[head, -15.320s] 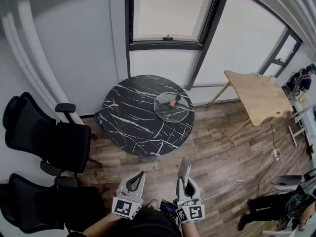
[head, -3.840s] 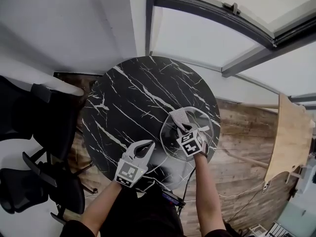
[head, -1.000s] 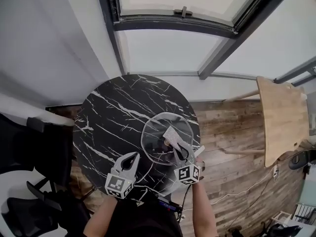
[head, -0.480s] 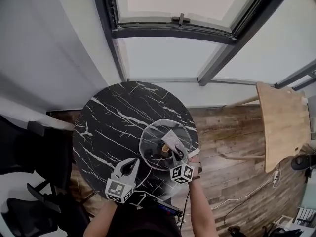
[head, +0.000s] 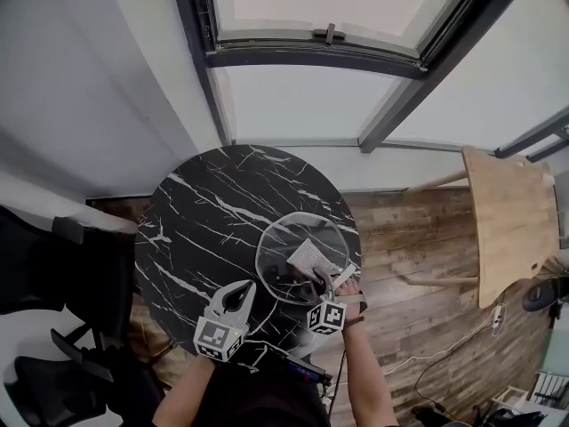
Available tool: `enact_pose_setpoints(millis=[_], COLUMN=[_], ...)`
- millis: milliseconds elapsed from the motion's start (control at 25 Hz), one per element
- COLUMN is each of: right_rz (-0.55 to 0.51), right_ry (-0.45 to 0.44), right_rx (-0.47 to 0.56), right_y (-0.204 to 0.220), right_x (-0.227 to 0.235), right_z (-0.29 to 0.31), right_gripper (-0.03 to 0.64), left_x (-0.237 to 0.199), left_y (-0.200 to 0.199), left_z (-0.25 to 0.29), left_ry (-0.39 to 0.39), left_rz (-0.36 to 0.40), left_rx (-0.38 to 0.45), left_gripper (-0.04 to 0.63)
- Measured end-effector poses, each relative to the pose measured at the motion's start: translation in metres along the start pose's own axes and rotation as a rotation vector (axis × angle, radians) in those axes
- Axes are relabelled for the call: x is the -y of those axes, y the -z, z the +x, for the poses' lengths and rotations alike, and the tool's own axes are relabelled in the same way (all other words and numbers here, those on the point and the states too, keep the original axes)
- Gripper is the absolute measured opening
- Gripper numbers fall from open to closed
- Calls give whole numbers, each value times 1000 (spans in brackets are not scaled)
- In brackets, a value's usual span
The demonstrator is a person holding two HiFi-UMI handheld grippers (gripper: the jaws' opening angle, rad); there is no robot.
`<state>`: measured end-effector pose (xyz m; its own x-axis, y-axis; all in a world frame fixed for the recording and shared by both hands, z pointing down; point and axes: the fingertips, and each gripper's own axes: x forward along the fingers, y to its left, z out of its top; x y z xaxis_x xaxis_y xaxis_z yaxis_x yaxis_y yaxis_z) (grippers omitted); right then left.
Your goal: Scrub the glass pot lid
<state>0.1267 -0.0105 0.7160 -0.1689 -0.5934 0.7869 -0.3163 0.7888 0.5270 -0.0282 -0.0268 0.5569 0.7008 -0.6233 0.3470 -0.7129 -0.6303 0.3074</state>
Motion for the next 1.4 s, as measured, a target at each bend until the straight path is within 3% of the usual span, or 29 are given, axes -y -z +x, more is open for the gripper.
enact_pose_setpoints(millis=[280, 600, 720, 800, 880, 960, 1080, 1160, 1280, 1400], right_rz=[59, 231, 370, 534, 699, 820, 933, 974, 1021, 1036], right_ry=[-132, -320, -418, -491, -509, -408, -167, -40, 109, 234], right_rx=[13, 59, 120, 228, 360, 463, 560, 631, 713, 753], right_y=[-15, -27, -37, -51, -65, -73, -83, -90, -100, -111], right_x=[-27, -52, -63, -60, -44, -20, 26, 60, 104, 132], right_z=[-6, -11, -18, -31, -44, -61, -94, -116, -151, -192], right_gripper=[78, 78, 78, 78, 74, 75, 74, 75, 74, 75], left_x=[-10, -11, -9, -9, -10, -8, -6, -6, 3, 29], left_y=[3, 3, -1, -5, -5, -1, -6, -24, -66, -111], left_z=[-8, -9, -12, -15, -16, -19, -25, -27, -37, -47], left_ry=[-4, 3, 3, -12, -24, -28, -41, -76, -156, -134], left_rz=[-13, -11, -8, 5, 18, 16, 6, 40, 177, 234], left_rx=[-6, -8, 3, 25, 30, 10, 9, 61, 174, 268], left_gripper=[2, 2, 2, 2, 2, 2, 2, 2, 2, 2])
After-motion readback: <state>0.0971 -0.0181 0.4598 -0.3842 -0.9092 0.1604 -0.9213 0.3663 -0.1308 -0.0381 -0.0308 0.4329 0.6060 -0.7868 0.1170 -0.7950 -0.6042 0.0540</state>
